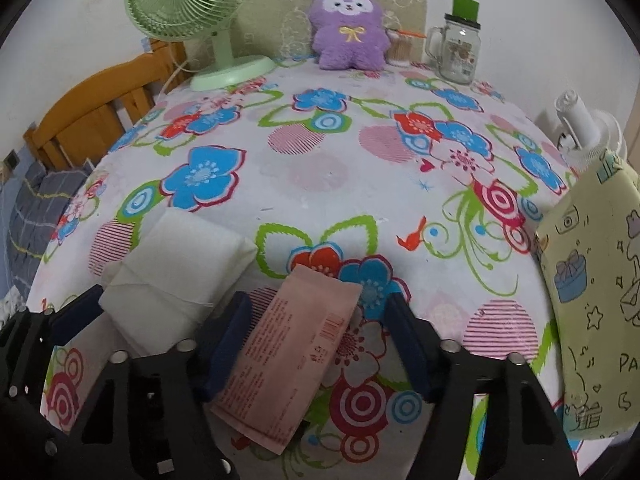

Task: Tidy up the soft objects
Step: 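Grasp the white tissue pad with the left tool while the right tool grasps the pink packet, then lift the tissue pad and pink packet and carry both over the fabric box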

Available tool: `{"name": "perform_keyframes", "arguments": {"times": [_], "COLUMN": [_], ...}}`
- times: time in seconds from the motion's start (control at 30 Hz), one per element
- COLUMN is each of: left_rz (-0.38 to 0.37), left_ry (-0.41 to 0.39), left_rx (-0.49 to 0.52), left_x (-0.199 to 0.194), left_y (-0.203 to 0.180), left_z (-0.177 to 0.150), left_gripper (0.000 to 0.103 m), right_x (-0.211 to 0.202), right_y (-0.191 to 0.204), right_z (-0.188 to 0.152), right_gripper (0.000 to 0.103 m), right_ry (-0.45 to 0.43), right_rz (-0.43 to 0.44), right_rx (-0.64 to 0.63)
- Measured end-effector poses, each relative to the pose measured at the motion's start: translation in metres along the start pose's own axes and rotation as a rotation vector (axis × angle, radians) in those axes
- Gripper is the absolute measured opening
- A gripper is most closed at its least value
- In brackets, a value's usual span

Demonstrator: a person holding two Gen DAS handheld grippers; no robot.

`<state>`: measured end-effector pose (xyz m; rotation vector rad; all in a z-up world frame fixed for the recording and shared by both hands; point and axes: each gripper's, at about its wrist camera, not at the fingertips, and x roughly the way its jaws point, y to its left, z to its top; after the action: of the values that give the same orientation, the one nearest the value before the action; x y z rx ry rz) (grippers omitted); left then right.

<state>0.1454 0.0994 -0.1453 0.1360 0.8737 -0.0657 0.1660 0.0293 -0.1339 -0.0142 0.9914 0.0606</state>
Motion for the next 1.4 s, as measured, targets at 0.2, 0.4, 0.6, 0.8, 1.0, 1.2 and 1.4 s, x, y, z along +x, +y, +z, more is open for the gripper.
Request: {"name": "perform_keyframes", "arguments": {"times": [0.2,0.4,0.6,0.8,1.0,1.2,1.4], "left_rz": [0.006,-0.011,-0.024,-0.08,-0.109,-0.113,-0.102], "left_ry": [0.006,0.009,0.004,-0.004,-0.005,-0.001,-0.021], "left_rx": [0.021,0.009,-0.011,-0.008,0.021,0.014,0.011], "left_x": [0.001,0.008,0.015,0.015,0.009,0.001,-0.015], "left_y": [-0.008,-0.011,-0.011,-0.012,-0.023,-0.029,-0.037], "left_z": [0.004,0.012,0.018,0.019,0.018,0.015,0.012], "left_gripper": [0.083,0.084,0.084,0.068,0.034,0.025,0.025], "right_x": [-0.001,-0.003,-0.001,0.001,-0.002,-0.011,-0.027], "right_y": [-0.005,-0.013,-0.02,-0.021,-0.021,-0.024,-0.03], "right_z": [0.002,0.006,0.012,0.014,0.012,0.007,0.001], "right_gripper": [0.045,0.042,0.041,0.041,0.042,0.042,0.042], "right_ry": [-0.014,-0.034,-0.036,-0.038,-0.035,-0.042,-0.065], "right_rz": [0.013,0.008,0.017,0.026,0.035,0.044,0.051], "right_rx": [-0.034,-0.049,-0.034,-0.031,-0.029,-0.027,-0.021]}}
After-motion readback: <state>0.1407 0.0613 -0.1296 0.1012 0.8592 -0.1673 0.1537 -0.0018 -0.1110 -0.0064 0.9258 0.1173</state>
